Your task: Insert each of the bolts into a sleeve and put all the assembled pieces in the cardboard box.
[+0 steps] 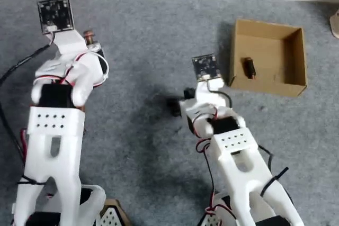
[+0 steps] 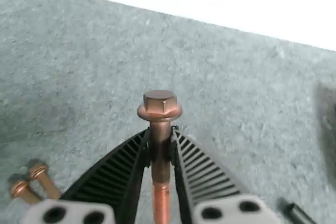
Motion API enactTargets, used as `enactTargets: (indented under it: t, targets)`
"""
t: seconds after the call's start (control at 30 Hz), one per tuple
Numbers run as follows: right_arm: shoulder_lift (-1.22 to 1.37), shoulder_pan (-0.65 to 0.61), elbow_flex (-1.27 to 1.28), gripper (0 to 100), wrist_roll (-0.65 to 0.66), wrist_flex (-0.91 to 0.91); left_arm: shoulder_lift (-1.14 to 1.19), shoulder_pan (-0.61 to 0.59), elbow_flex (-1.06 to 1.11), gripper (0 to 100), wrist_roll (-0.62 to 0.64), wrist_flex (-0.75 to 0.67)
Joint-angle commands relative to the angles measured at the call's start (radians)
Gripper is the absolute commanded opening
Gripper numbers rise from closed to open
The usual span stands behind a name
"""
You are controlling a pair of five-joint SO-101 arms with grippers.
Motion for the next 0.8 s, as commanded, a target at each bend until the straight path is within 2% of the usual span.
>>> enactTargets:
  t: [0.0, 0.2, 0.47, 0.77]
  targets:
    - [-0.091, -0.035, 0.053, 0.5, 0.083, -0.130, -0.047, 0.021, 0.039, 1, 0.032, -0.129]
    - [-0.355, -0.088, 0.317, 0.5, 0.198, -0.315, -0.047, 0.093, 0.131, 1, 0.031, -0.270]
    - [-0.633, -0.093, 0.473, 0.5, 0.239, -0.297, -0.053, 0.159, 0.143, 1, 0.029, -0.288]
    - [-0.750, -0.093, 0.522, 0.5, 0.244, -0.278, -0.054, 0.309, 0.283, 1, 0.066, -0.327]
